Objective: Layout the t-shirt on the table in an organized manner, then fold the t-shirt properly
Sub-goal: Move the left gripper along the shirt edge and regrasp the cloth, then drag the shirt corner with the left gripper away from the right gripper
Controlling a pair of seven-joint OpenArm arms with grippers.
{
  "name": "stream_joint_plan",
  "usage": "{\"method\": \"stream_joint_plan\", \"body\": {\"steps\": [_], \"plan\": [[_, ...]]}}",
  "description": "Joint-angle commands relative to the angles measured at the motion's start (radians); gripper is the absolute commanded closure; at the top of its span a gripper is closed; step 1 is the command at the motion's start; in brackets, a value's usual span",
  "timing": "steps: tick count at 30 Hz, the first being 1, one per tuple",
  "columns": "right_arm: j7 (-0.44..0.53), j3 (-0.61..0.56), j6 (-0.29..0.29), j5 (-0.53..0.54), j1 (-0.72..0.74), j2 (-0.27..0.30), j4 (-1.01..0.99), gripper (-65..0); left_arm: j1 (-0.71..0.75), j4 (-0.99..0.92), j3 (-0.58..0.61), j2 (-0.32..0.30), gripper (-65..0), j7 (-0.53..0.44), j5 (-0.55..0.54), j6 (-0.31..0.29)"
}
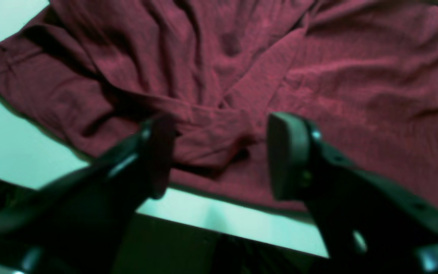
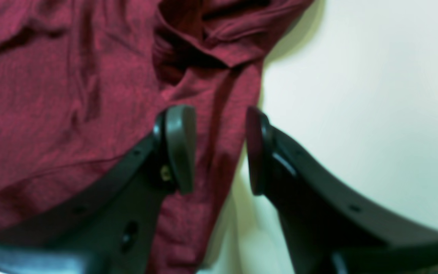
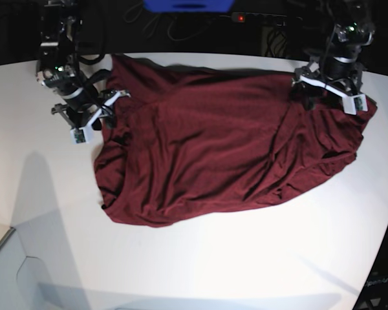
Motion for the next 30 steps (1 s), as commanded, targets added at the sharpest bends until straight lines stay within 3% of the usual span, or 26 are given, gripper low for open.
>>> {"method": "stream_joint_plan", "body": {"steps": [1,6,10,20,30], "plan": [[0.022,0.000,0.003,0.006,0.007,0.002,0.014,-22.7,-0.009,0.019,-0.051,-0.005,-38.3,-0.028,0.007,0.012],[0.022,0.000,0.003,0.006,0.007,0.001,0.014,-22.7,-0.155,-0.040,-0.261,-0.008,-33.0,-0.019,0.007,0.012],[0.022,0.000,0.003,0.006,0.007,-0.001,0.014,-22.7,-0.276,-0.151,-0.348,-0.023,-33.0,-0.017,0.009,0.010],[0.022,-0.001,0.003,0.006,0.007,-0.001,0.014,-22.7,-0.433,-0.418,-0.348,-0.097,-33.0,-0.027,0.009,0.010],[0.022,0.000,0.003,0.006,0.007,-0.001,0.014,-22.7,-0.510,-0.498,-0.348,-0.099,-30.3,-0.028,0.018,0.010]]}}
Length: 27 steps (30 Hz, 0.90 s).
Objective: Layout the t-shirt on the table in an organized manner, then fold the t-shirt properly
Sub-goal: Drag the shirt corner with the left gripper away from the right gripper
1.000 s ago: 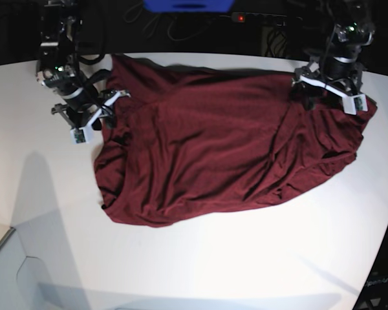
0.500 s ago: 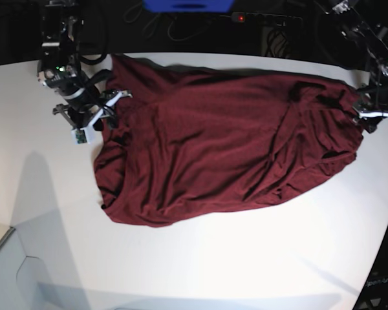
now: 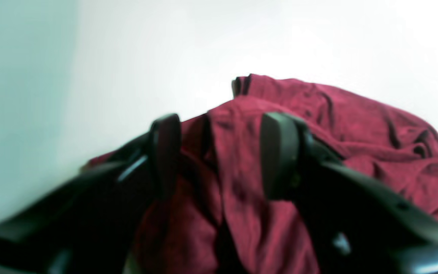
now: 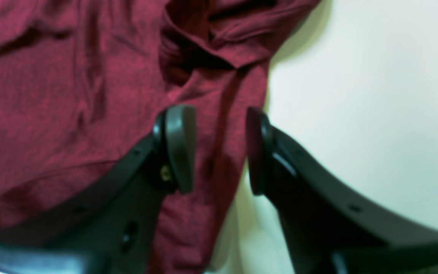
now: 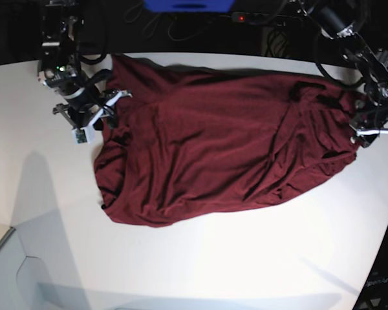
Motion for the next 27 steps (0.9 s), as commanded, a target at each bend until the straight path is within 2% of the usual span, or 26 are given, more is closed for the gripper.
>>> {"method": "stream_joint_plan", "body": {"steps": [1,3,19,24,27], "plan": [[0.019,0.004,0.003,0.006,0.006,0.007,0.014,-22.7,-0.020,0.003,-0.001,-0.014,-28.4,-0.016,-0.009,-0.004],[0.019,0.005,0.003,0.006,0.006,0.007,0.014,-22.7,-0.032,-0.020,-0.001,-0.014,-26.3,-0.016,-0.009,-0.004],[0.019,0.008,0.003,0.006,0.006,0.012,0.014,-22.7,-0.078,-0.115,-0.001,-0.027,-25.5,-0.018,-0.009,-0.004],[0.019,0.008,0.003,0.006,0.006,0.012,0.014,-22.7,-0.078,-0.115,0.001,-0.027,-20.1,-0.018,-0.013,-0.004],[0.019,0.008,0.003,0.006,0.006,0.012,0.014,-22.7,-0.077,-0.104,0.001,-0.027,-19.2,-0.018,-0.016,-0.004]]}}
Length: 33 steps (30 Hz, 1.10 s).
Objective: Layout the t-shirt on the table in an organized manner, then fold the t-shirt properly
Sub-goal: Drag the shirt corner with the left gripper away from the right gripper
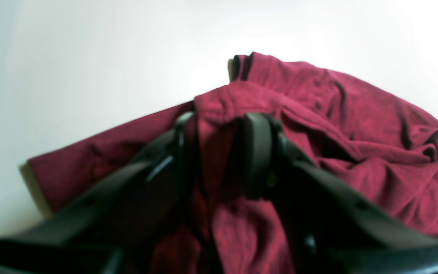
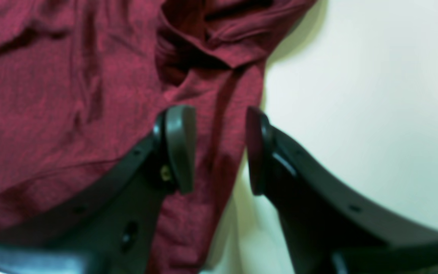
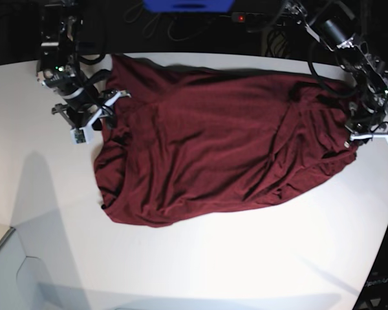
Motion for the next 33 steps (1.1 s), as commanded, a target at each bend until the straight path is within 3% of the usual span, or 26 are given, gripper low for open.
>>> {"method": "stream_joint_plan", "body": {"steps": [1,5,9,20,27,33], "plan": [[0.019,0.003,0.003,0.006,0.006,0.008,0.014,-22.7,-0.016,0.024,0.001,-0.016,-19.1,-0.018,-0.017,-0.004],[0.019,0.003,0.003,0.004,0.006,0.008,0.014,-22.7,-0.016,0.022,0.001,-0.016,-15.3,-0.018,-0.017,-0.004],[0.019,0.003,0.003,0.004,0.006,0.008,0.014,-22.7,-0.018,0.022,-0.001,-0.016,-0.5,-0.018,-0.017,-0.004],[0.019,0.003,0.003,0.004,0.006,0.008,0.014,-22.7,-0.052,0.110,-0.004,-0.027,-0.3,-0.018,-0.020,-0.003],[0.018,0.003,0.003,0.004,0.006,0.008,0.013,-22.7,-0.190,0.200,-0.001,-0.030,-0.3,-0.015,-0.019,-0.003],[0.018,0.003,0.003,0.004,0.005,0.030,0.013,-22.7,-0.351,0.105,0.001,-0.074,-0.3,-0.015,-0.009,-0.003]]}}
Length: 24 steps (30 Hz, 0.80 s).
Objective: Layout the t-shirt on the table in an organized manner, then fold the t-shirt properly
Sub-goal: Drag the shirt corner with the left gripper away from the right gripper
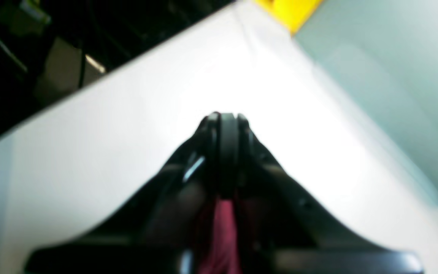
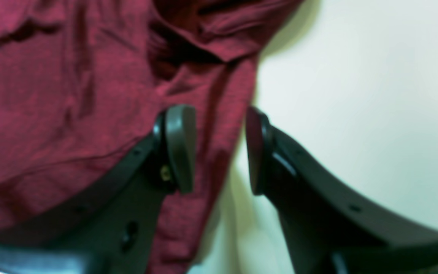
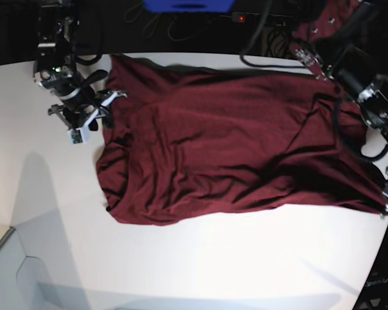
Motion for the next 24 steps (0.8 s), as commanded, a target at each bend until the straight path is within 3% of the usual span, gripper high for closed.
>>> {"method": "stream_joint_plan", "body": {"steps": [1,7,13,19,24], "plan": [[0.020,0.002,0.003,0.005,0.005,0.005,0.015,-22.7,-0.051,-0.012,0.006,-0.022,-0.3,-0.022,-0.012,-0.009],[0.020,0.002,0.003,0.005,-0.005,0.025,0.005,-22.7,-0.189,-0.176,0.124,-0.094,-0.3,-0.037,-0.021,-0.007],[0.020,0.002,0.003,0.005,-0.012,0.027,-0.014,-22.4,-0.278,-0.363,0.310,-0.106,-0.3,-0.222,-0.012,0.002],[0.020,0.002,0.003,0.005,-0.013,0.030,-0.013,-22.4,-0.378,-0.563,0.369,-0.132,-0.3,-0.349,-0.014,0.002],[0.020,0.003,0.003,0.005,-0.015,0.041,-0.013,-22.4,-0.450,-0.627,0.376,-0.162,-0.3,-0.383,-0.015,0.002]]}}
